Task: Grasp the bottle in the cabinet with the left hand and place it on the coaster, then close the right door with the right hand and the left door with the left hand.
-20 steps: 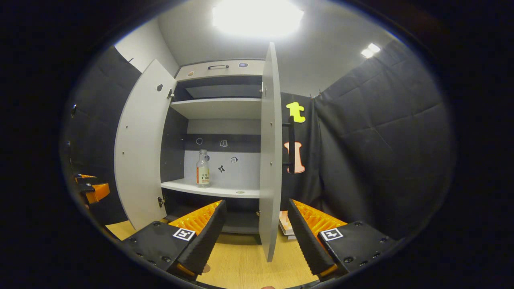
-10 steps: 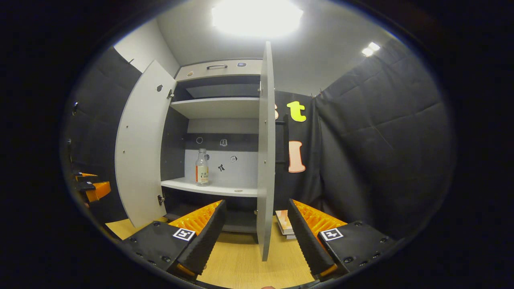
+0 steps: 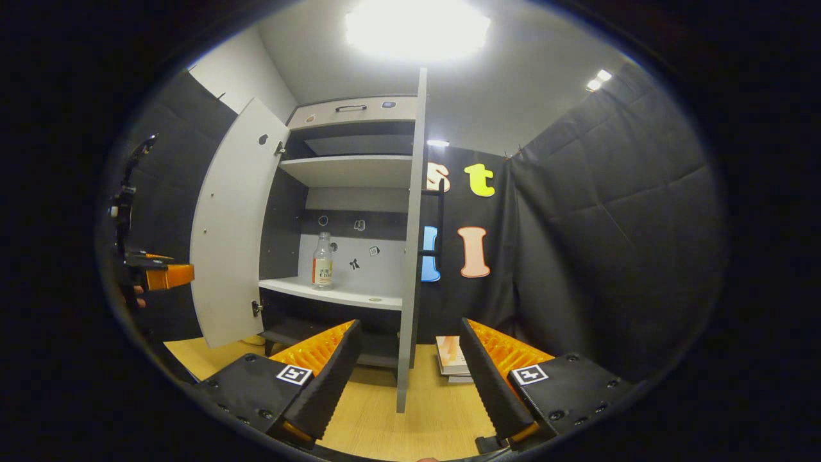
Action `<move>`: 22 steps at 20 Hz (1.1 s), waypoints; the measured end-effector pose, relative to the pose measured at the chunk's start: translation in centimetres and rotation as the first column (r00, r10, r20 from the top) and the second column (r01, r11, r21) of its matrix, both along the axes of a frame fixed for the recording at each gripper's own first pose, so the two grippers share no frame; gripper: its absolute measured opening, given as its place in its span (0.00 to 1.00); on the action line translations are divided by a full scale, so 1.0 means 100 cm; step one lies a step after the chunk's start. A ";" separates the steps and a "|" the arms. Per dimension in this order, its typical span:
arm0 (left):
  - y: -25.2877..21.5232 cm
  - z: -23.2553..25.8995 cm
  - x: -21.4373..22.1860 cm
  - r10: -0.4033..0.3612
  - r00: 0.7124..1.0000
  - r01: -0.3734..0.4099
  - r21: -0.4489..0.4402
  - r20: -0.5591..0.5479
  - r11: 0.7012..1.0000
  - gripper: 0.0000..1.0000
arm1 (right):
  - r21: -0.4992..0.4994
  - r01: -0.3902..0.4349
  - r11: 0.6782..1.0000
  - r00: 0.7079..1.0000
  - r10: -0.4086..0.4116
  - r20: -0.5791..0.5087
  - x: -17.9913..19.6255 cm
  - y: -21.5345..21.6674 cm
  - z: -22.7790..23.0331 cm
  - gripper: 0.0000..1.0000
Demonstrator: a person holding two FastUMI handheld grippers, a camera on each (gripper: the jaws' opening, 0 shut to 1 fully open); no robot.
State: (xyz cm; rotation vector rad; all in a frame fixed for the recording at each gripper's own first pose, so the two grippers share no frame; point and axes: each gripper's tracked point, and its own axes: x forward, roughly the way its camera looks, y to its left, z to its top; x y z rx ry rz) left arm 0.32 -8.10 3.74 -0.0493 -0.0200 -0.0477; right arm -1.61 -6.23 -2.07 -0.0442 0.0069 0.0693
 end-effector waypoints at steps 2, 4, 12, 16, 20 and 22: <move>-0.003 0.012 0.012 -0.013 1.000 0.013 -0.015 0.008 1.000 0.80 | 0.011 -0.011 1.000 1.000 0.011 -0.006 -0.004 0.000 -0.001 0.97; -0.003 0.023 0.023 -0.015 1.000 0.015 -0.011 0.019 1.000 0.81 | 0.013 -0.004 1.000 1.000 0.004 -0.007 -0.005 -0.005 -0.002 0.97; -0.037 0.046 0.088 -0.100 0.994 0.100 0.013 0.034 0.995 0.82 | 0.029 0.084 0.996 0.996 -0.082 -0.046 0.002 -0.024 -0.014 0.97; -0.057 0.050 0.133 -0.147 0.989 0.147 -0.002 0.023 0.989 0.82 | 0.018 0.134 0.991 0.990 -0.134 -0.045 0.012 -0.031 -0.013 0.97; -0.068 0.058 0.174 -0.175 0.984 0.175 -0.007 0.037 0.984 0.81 | 0.017 0.191 0.981 0.980 -0.190 -0.060 0.021 -0.037 -0.018 0.95; -0.071 0.064 0.196 -0.183 0.982 0.184 -0.005 0.045 0.983 0.82 | 0.011 0.217 0.976 0.974 -0.215 -0.068 0.024 -0.041 -0.021 0.97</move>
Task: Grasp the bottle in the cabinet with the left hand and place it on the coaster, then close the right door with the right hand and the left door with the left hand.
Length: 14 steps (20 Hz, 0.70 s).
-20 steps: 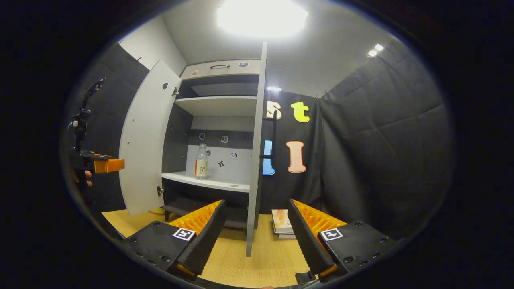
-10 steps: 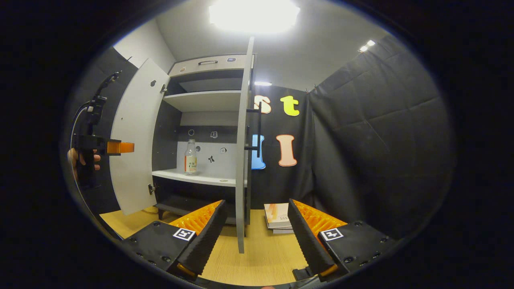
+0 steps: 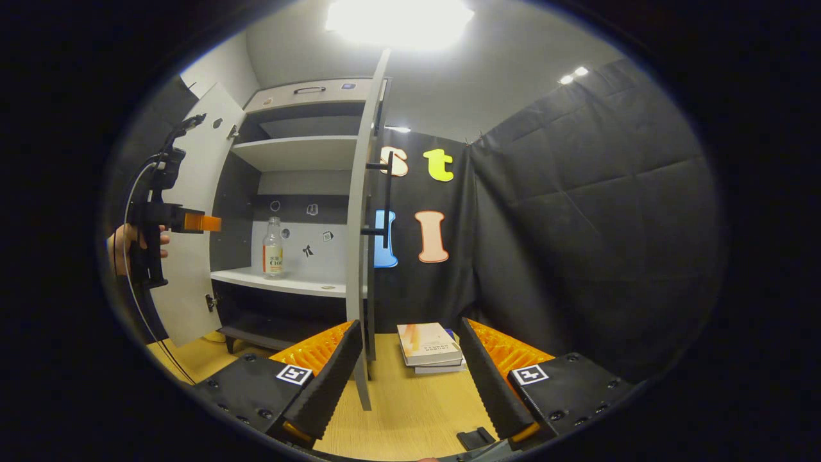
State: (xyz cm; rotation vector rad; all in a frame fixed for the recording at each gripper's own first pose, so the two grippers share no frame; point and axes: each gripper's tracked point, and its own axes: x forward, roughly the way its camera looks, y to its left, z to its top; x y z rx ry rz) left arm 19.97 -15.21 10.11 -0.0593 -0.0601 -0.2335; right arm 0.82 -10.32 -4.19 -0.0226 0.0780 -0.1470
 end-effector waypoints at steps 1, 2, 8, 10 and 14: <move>-0.002 0.002 0.010 -0.006 1.000 0.006 -0.002 0.003 1.000 0.81 | -0.004 0.011 1.000 1.000 -0.011 -0.003 0.001 -0.002 -0.001 0.97; -0.005 0.004 0.018 -0.013 1.000 0.013 -0.005 0.005 1.000 0.81 | -0.009 0.024 1.000 1.000 -0.024 -0.006 0.003 -0.004 -0.001 0.97; -0.025 0.010 0.074 -0.057 0.998 0.057 -0.010 0.009 0.998 0.80 | -0.022 0.093 0.995 0.995 -0.093 -0.031 0.009 -0.012 -0.009 0.97; -0.033 0.014 0.089 -0.076 0.997 0.076 -0.009 0.015 0.997 0.80 | -0.026 0.116 0.993 0.992 -0.117 -0.040 0.010 -0.015 -0.012 0.97; -0.048 0.019 0.119 -0.105 0.994 0.105 -0.011 0.022 0.994 0.80 | -0.034 0.163 0.986 0.985 -0.164 -0.050 0.012 -0.018 -0.016 0.97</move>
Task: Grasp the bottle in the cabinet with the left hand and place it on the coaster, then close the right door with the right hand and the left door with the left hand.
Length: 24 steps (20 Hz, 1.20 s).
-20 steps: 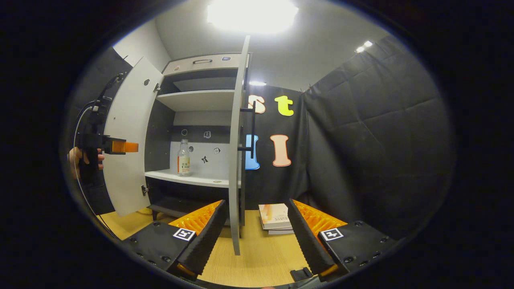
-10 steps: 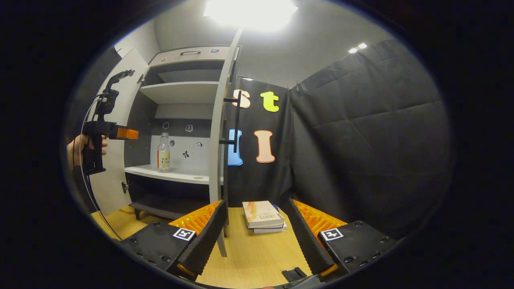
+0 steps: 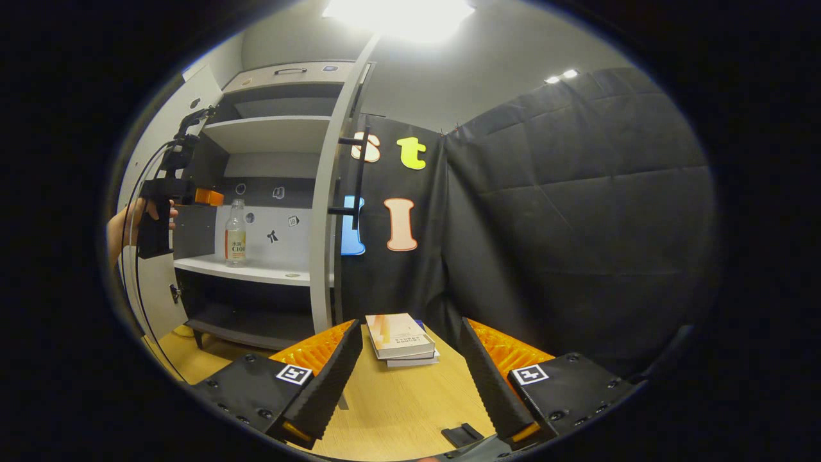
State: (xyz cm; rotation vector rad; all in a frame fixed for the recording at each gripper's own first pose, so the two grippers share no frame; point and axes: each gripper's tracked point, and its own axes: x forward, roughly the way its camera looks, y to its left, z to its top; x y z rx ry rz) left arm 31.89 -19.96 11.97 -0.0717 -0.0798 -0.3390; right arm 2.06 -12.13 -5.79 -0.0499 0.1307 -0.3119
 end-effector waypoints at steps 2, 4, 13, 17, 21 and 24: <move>-0.006 0.001 0.015 -0.013 1.000 0.013 -0.003 0.000 1.000 0.82 | -0.004 0.025 1.000 1.000 -0.025 -0.006 0.001 -0.003 -0.003 0.97; -0.012 0.003 0.031 -0.019 1.000 0.019 -0.004 0.002 1.000 0.80 | -0.002 0.048 0.999 0.999 -0.048 -0.012 0.002 -0.005 -0.005 0.97; -0.022 -0.014 0.097 0.007 0.999 -0.007 0.008 -0.037 1.000 0.81 | -0.010 0.106 0.994 0.994 -0.106 -0.039 0.008 -0.005 -0.016 0.97; -0.028 -0.025 0.117 0.005 0.997 -0.004 0.016 -0.079 1.000 0.82 | -0.006 0.112 0.994 0.992 -0.112 -0.052 0.011 -0.005 -0.023 0.97; -0.029 -0.028 0.124 0.007 0.996 -0.007 0.001 -0.090 1.000 0.59 | 0.000 0.105 0.994 0.993 -0.105 -0.059 0.011 -0.004 -0.028 0.97; -0.033 -0.027 0.117 -0.017 0.995 0.016 -0.004 -0.101 1.000 0.46 | 0.003 0.097 0.995 0.994 -0.097 -0.050 0.011 -0.006 -0.026 0.97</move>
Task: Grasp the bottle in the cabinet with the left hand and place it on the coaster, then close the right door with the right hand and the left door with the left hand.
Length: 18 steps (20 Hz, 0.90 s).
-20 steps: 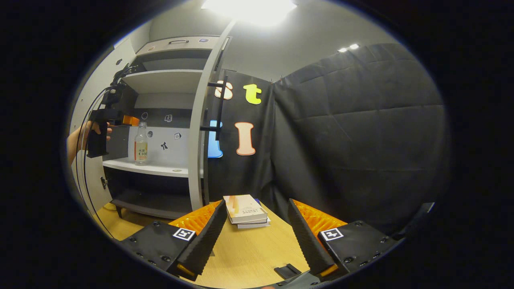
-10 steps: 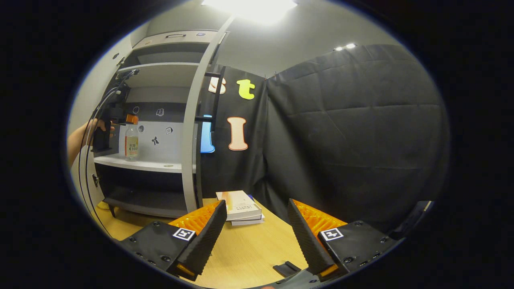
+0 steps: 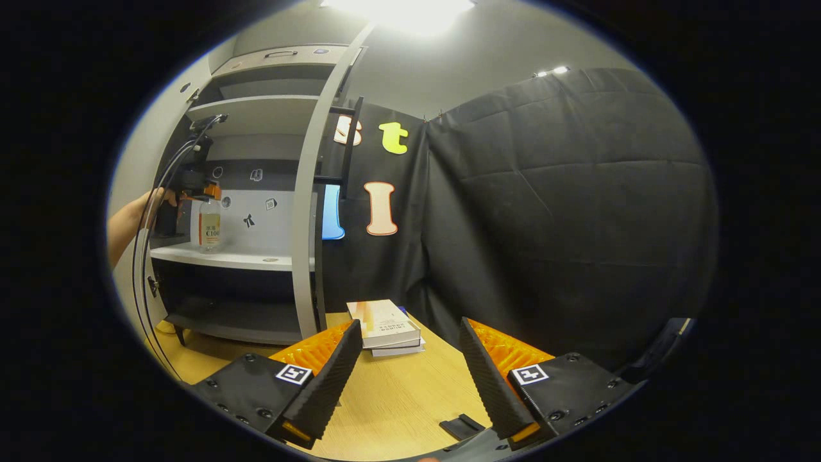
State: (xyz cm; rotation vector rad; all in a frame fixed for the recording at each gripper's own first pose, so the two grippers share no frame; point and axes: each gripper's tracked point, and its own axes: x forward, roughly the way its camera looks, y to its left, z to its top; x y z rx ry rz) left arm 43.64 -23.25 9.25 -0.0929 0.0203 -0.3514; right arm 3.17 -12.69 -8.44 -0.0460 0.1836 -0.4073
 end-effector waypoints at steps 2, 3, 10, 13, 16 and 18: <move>0.001 0.005 -0.011 -0.015 1.000 0.015 -0.024 -0.005 1.000 0.47 | 0.004 -0.011 1.000 1.000 0.011 0.004 -0.002 0.000 0.001 0.97; 0.005 0.007 -0.017 -0.009 1.000 0.009 -0.030 0.002 1.000 0.46 | 0.006 -0.020 1.000 1.000 0.020 0.006 -0.002 0.000 0.002 0.97; 0.024 0.022 -0.066 0.025 0.999 -0.024 -0.025 0.044 0.999 0.46 | 0.015 -0.082 0.997 0.996 0.082 0.019 -0.021 -0.005 0.008 0.97; 0.027 0.019 -0.092 0.028 0.999 -0.027 -0.019 0.043 0.999 0.45 | 0.024 -0.107 0.994 0.994 0.107 0.025 -0.031 -0.007 0.010 0.97; 0.029 0.015 -0.116 0.032 0.999 -0.031 -0.023 0.042 0.999 0.46 | 0.033 -0.137 0.990 0.990 0.136 0.022 -0.042 -0.009 0.009 0.97; 0.029 0.013 -0.130 0.027 0.999 -0.025 -0.026 0.042 0.999 0.46 | 0.034 -0.158 0.987 0.987 0.158 0.015 -0.047 -0.009 0.007 0.97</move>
